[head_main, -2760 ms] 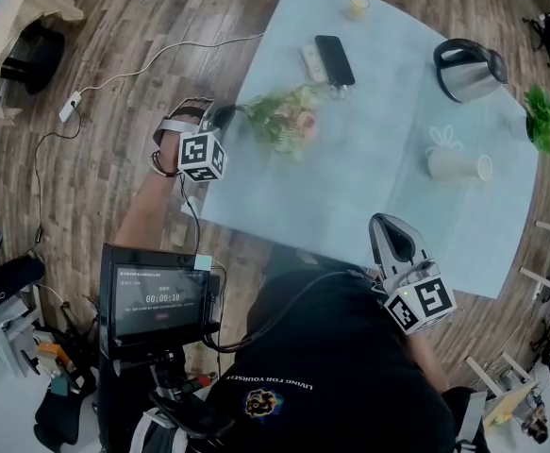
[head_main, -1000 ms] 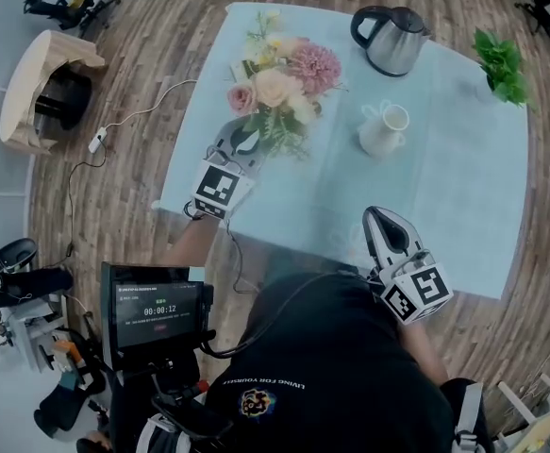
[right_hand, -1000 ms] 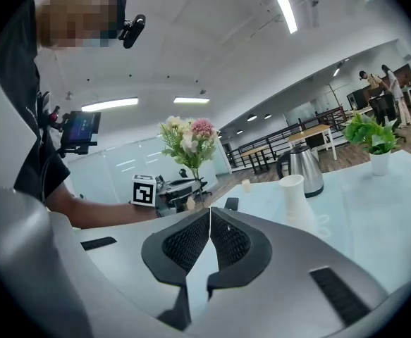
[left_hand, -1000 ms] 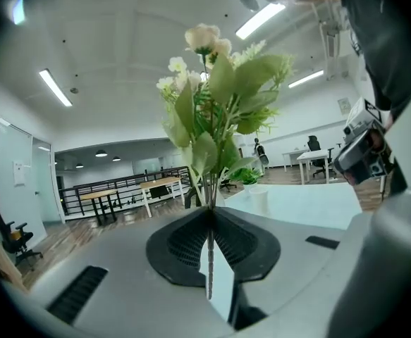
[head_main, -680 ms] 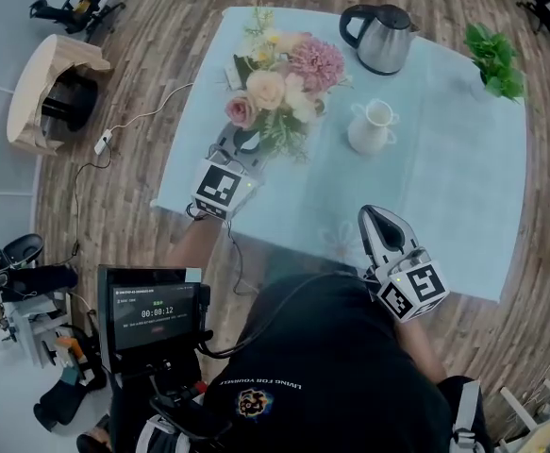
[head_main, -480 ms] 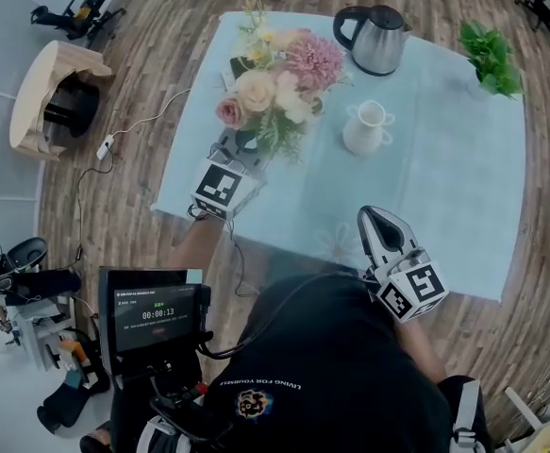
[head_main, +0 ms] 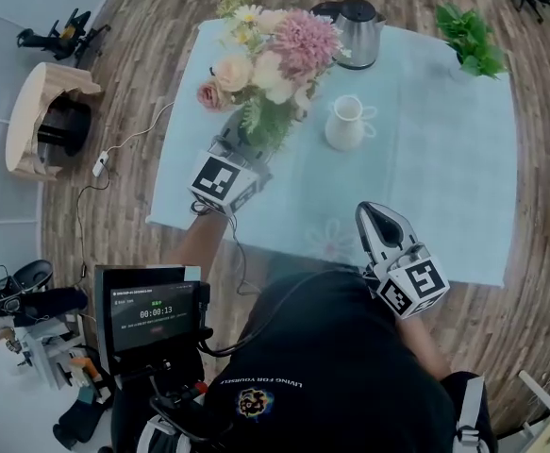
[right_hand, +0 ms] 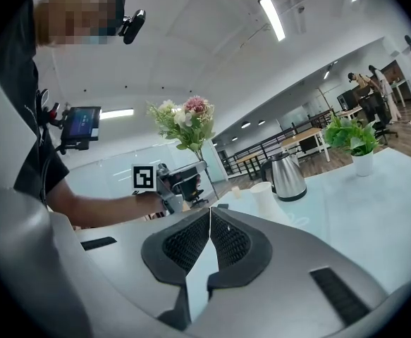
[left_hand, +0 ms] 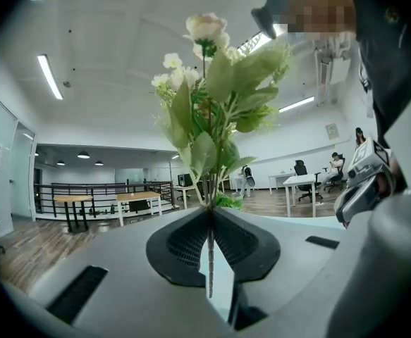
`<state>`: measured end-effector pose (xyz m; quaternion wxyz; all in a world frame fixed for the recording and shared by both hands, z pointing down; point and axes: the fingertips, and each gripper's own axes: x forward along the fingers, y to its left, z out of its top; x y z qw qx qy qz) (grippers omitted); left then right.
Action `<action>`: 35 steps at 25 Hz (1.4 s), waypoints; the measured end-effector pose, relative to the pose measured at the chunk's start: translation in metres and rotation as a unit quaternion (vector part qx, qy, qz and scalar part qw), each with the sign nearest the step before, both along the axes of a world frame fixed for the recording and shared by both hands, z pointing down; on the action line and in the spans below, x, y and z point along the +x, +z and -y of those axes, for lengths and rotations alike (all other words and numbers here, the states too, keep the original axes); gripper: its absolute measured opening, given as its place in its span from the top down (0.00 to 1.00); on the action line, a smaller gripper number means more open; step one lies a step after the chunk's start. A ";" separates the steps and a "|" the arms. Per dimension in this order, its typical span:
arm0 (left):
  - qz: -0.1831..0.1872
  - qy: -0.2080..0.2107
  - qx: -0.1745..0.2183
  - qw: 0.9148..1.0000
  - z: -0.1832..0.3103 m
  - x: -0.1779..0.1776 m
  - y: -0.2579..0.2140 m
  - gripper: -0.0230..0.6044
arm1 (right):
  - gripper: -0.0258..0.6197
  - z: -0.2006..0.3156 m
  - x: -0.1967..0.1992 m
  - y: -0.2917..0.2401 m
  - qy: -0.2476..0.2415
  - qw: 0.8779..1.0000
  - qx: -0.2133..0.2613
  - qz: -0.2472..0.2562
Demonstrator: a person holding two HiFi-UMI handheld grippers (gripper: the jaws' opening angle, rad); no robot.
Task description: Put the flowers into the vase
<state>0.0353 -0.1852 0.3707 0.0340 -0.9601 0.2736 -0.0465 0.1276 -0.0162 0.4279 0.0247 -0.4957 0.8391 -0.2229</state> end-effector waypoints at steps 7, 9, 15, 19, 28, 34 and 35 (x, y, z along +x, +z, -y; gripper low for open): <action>-0.019 0.031 -0.002 0.999 0.002 0.033 -0.021 0.92 | 0.93 -0.005 0.020 -0.010 0.025 1.000 -0.002 -0.001; -0.025 0.040 -0.004 0.999 0.000 0.040 -0.025 0.92 | 0.93 -0.008 0.023 -0.012 0.031 0.999 -0.003 -0.002; -0.037 0.067 -0.005 0.997 -0.010 0.052 -0.034 0.92 | 0.93 -0.018 0.022 -0.014 0.048 0.999 -0.006 -0.002; -0.041 0.082 -0.003 0.996 -0.012 0.060 -0.040 0.92 | 0.93 -0.023 0.022 -0.017 0.057 0.998 -0.005 -0.003; -0.042 0.099 -0.008 0.994 -0.012 0.077 -0.038 0.92 | 0.93 -0.031 0.030 -0.025 0.081 0.997 -0.009 -0.011; -0.046 0.098 -0.017 0.994 -0.011 0.081 -0.028 0.92 | 0.93 -0.036 0.030 -0.025 0.088 0.996 -0.009 -0.014; -0.046 0.097 -0.018 0.994 -0.010 0.082 -0.027 0.92 | 0.93 -0.036 0.030 -0.026 0.089 0.996 -0.009 -0.014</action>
